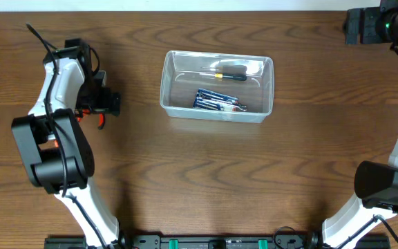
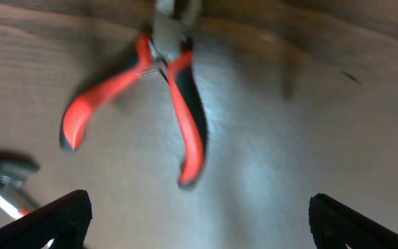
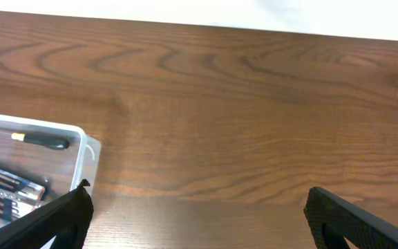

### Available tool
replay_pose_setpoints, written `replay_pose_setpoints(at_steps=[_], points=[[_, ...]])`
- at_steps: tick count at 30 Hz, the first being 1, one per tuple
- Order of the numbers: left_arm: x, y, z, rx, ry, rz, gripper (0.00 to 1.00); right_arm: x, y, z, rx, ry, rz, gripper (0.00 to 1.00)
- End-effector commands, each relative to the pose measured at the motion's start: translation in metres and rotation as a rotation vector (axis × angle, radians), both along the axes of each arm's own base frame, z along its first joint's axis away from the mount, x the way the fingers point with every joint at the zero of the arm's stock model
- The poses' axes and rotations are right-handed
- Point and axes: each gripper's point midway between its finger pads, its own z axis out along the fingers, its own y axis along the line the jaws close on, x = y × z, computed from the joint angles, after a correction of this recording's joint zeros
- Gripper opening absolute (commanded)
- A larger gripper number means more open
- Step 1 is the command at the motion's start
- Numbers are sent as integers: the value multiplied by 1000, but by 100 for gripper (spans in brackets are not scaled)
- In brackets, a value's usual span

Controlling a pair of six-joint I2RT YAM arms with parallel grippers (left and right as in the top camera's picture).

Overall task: Pack container
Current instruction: 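Move the left gripper down over the red-handled pliers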

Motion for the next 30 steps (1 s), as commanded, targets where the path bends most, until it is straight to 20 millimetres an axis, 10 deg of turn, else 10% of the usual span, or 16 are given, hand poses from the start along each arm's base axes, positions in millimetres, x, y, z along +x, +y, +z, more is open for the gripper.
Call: replay_pose_setpoints(at_steps=[1, 30], points=[[5, 3, -12, -13, -5, 19, 99, -7, -1, 6, 7, -4, -10, 99], [27, -14, -37, -54, -65, 234, 99, -6, -16, 8, -75, -5, -39, 99]])
